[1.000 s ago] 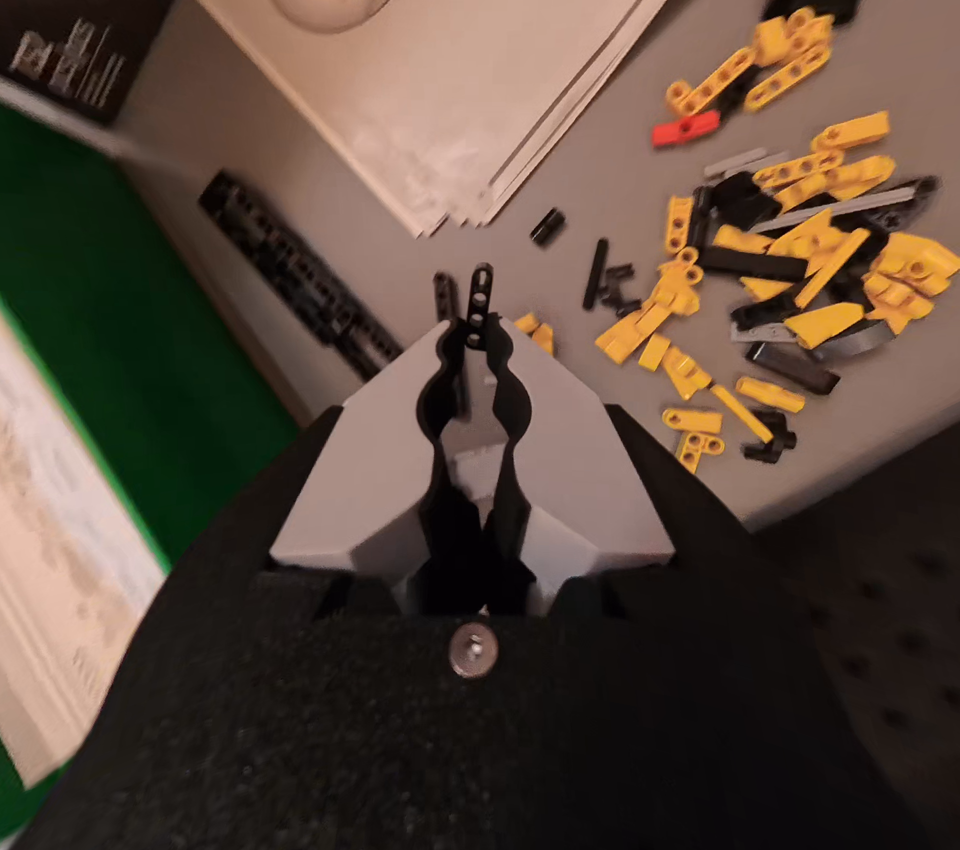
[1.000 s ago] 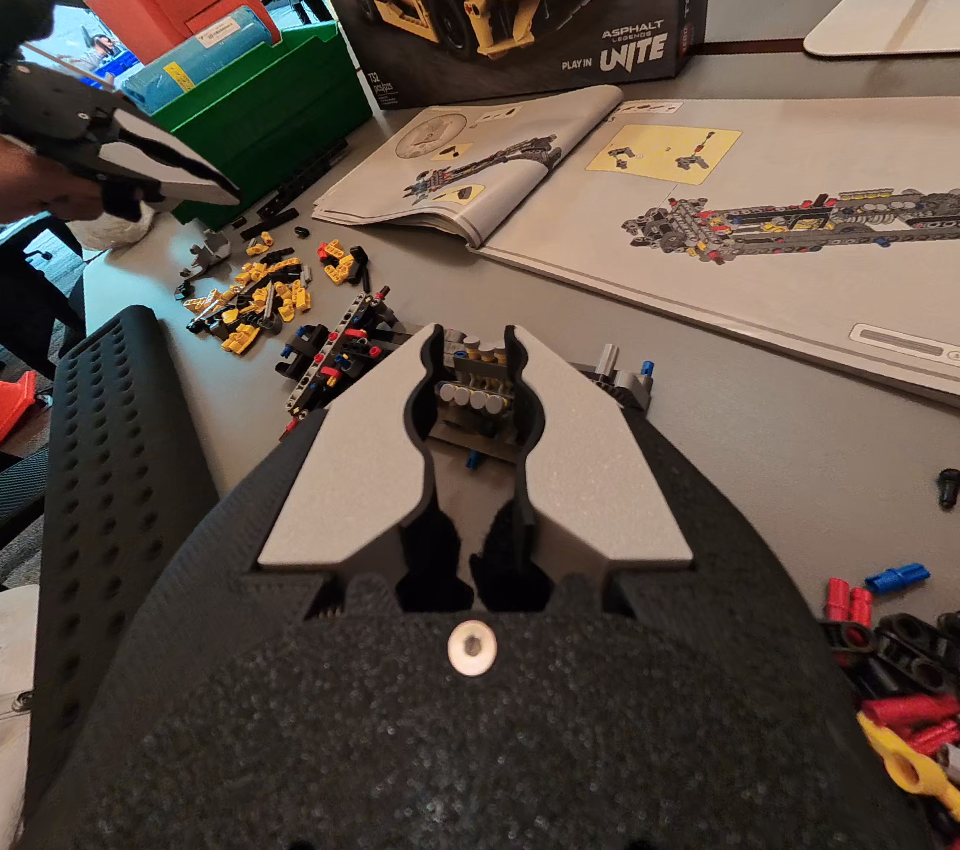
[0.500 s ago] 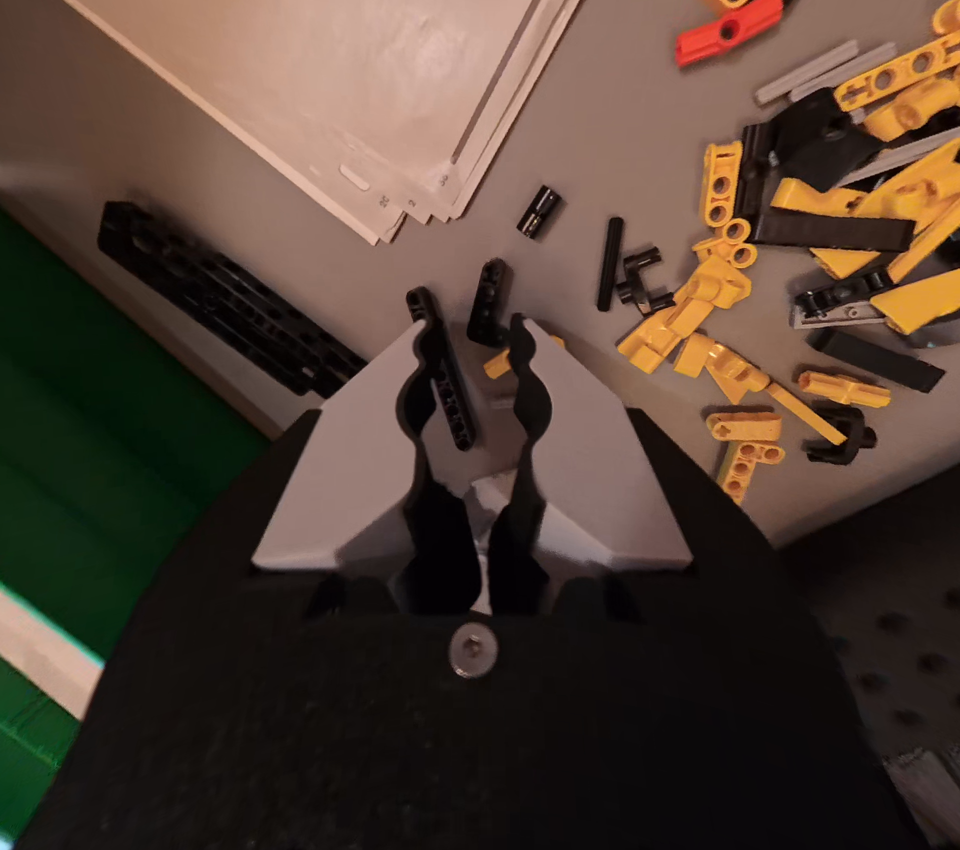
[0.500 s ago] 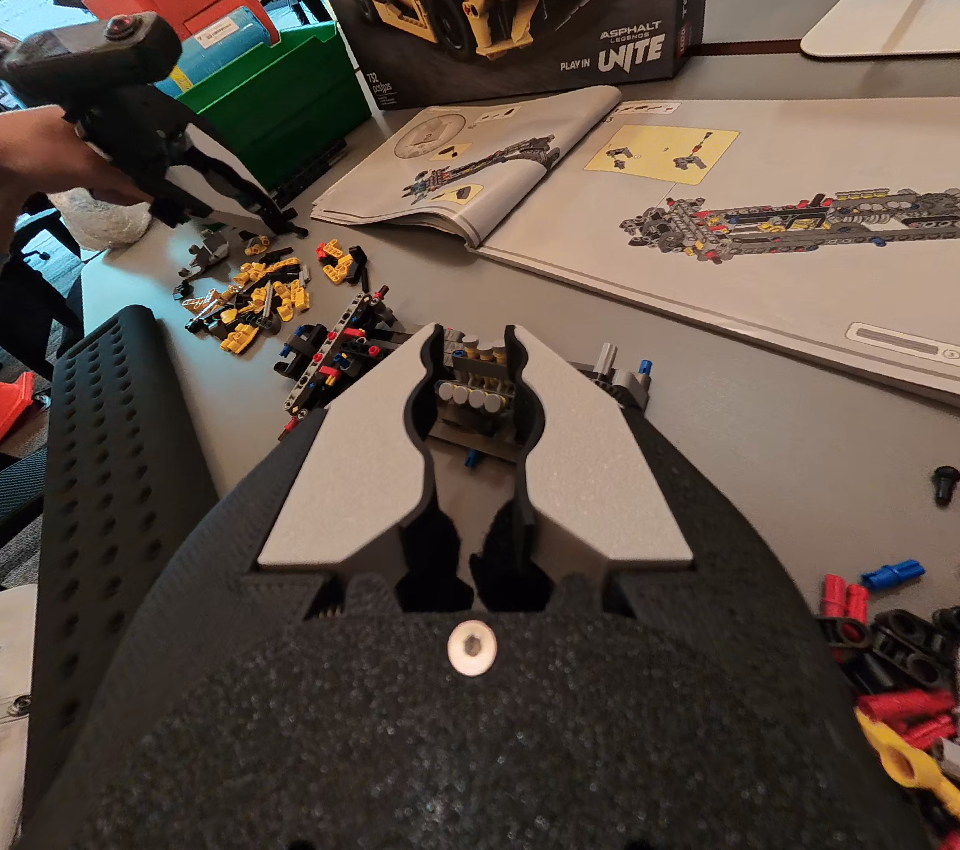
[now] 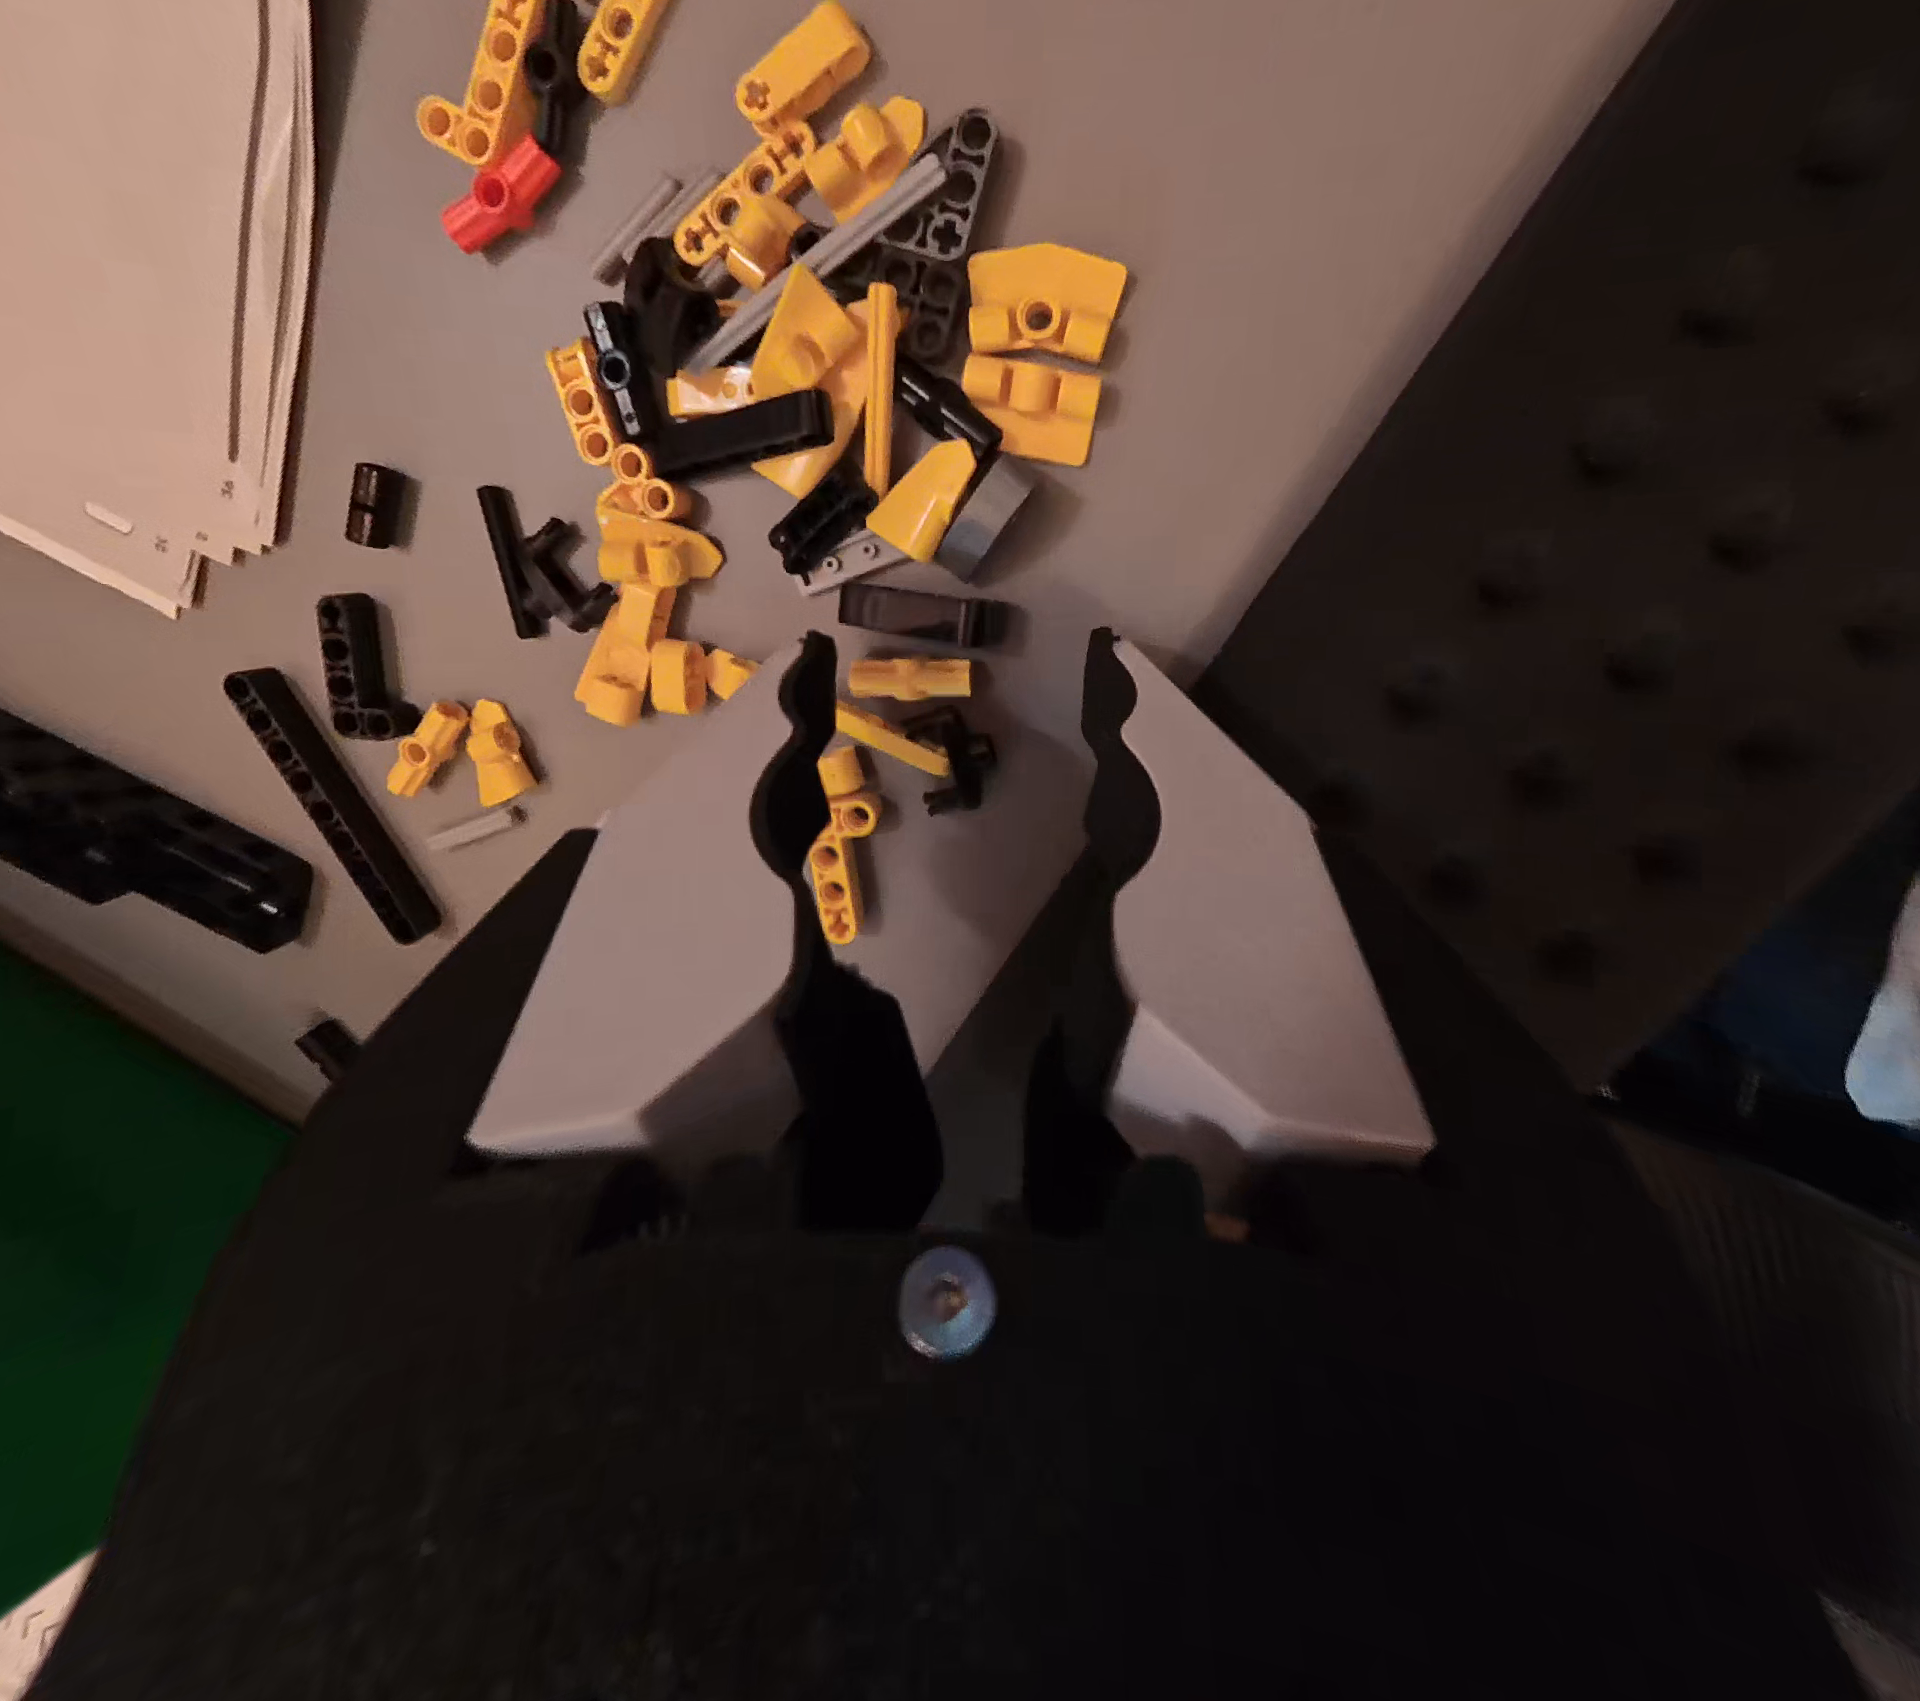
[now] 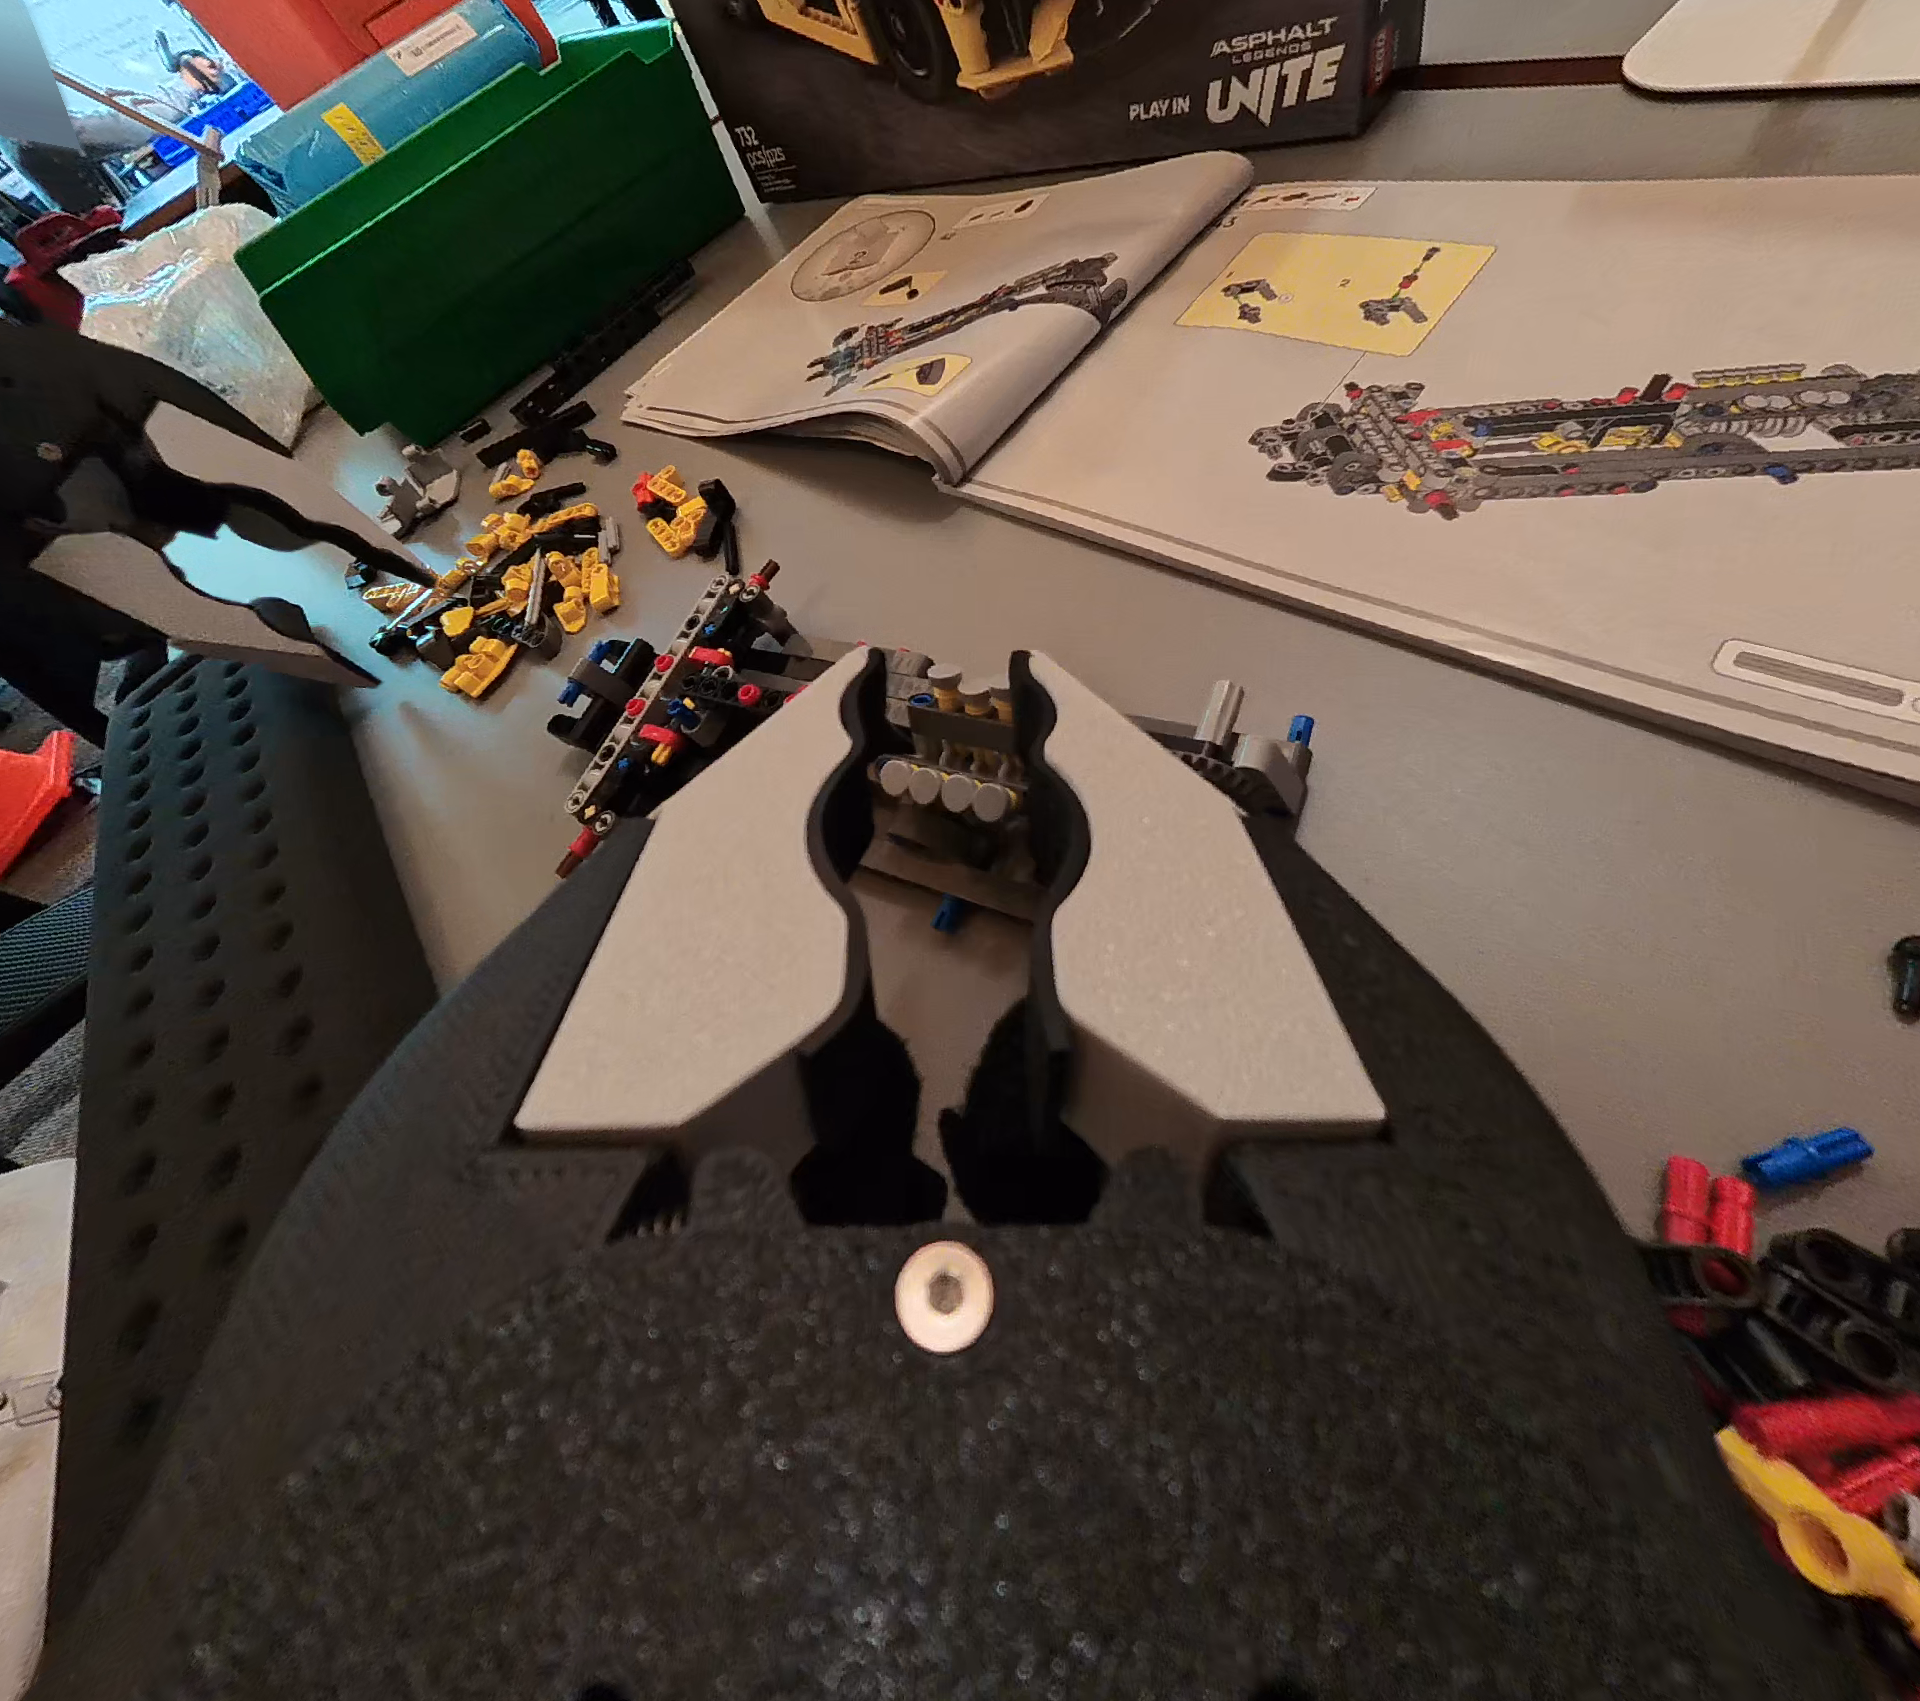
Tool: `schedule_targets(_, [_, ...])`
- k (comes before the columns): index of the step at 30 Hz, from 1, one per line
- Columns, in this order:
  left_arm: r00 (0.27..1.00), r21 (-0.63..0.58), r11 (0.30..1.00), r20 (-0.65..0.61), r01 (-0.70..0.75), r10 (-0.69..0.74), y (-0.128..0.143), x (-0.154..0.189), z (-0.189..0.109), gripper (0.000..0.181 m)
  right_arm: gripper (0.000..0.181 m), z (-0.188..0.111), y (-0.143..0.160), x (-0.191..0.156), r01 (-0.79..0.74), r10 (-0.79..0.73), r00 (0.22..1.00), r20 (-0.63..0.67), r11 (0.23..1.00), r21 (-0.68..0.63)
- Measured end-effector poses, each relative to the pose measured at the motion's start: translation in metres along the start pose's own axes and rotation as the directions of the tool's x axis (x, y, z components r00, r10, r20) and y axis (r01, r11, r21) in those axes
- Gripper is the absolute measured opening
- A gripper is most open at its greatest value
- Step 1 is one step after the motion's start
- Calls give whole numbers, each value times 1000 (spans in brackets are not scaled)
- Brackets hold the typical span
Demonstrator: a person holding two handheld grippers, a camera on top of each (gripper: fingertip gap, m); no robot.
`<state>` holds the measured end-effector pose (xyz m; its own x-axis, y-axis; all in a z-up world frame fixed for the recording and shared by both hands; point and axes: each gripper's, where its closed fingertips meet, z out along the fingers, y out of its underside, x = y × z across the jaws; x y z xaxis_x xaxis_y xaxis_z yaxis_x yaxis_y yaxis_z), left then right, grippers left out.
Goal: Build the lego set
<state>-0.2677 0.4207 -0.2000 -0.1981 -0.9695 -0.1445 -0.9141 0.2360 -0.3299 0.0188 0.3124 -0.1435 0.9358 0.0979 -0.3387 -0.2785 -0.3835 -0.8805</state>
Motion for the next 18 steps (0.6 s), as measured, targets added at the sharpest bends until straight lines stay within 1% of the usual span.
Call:
schedule_targets(4, [1000, 37, 999, 2, 23, -23, -8, -6, 2, 41, 22, -1, -1, 1, -8, 8, 1000, 1, 1000, 7])
schedule_targets(7, [1000, 18, 1000, -1, 2, -2, -5, -5, 6, 28, 23, -1, -1, 0, -3, 3, 1000, 0, 1000, 5])
schedule_targets(11, [1000, 32, 999, 9, -8, 8, -4, -6, 4, 24, 22, 0, 0, 0, -2, 2, 1000, 2, 1000, 3])
schedule_targets(13, [1000, 74, 997, 12, -4, 3, -8, -8, -1, 17, 22, 0, 0, 0, -3, 3, 1000, 2, 1000, 3])
schedule_targets(18, [993, 228, 968, 15, 109, -116, -15, -37, -20, 16, 22, -1, -1, -1, -6, 6, 1000, 5, 1000, 5])
